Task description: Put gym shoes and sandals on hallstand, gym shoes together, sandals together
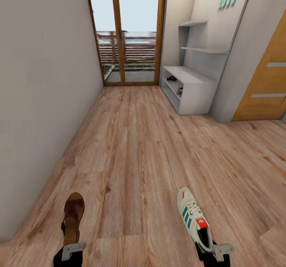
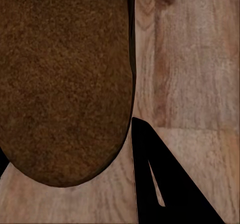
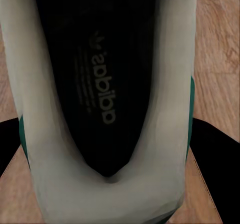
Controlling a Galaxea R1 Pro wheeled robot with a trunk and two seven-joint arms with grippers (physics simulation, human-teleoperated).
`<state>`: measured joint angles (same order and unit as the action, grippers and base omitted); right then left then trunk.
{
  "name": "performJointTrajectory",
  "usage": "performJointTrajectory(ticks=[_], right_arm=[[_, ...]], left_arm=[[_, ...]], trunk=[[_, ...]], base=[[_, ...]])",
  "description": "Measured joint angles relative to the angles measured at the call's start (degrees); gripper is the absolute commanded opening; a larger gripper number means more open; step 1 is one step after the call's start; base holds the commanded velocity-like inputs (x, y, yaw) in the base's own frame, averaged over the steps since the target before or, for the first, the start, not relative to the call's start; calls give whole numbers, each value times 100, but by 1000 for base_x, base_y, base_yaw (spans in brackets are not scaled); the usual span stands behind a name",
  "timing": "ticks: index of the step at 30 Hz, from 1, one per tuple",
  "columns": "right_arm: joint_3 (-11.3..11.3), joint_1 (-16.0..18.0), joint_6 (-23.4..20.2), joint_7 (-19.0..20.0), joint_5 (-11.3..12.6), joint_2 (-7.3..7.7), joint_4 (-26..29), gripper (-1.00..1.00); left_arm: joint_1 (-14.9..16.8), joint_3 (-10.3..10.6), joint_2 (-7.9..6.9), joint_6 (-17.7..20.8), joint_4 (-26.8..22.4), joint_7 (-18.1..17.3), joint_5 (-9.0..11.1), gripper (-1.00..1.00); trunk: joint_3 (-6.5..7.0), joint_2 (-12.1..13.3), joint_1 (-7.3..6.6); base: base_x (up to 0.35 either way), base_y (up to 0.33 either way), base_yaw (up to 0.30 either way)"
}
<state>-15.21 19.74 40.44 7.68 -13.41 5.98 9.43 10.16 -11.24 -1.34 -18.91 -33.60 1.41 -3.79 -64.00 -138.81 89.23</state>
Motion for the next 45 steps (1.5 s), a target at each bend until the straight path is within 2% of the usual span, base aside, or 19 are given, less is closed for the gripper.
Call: performJointTrajectory(ticks=[45], right_arm=[[0,0,0,0,0,0,0,-100]], left_arm=[[0,1,7,0,0,0,-2,-100]], trunk=[[0,0,0]], base=[[339,0,0]])
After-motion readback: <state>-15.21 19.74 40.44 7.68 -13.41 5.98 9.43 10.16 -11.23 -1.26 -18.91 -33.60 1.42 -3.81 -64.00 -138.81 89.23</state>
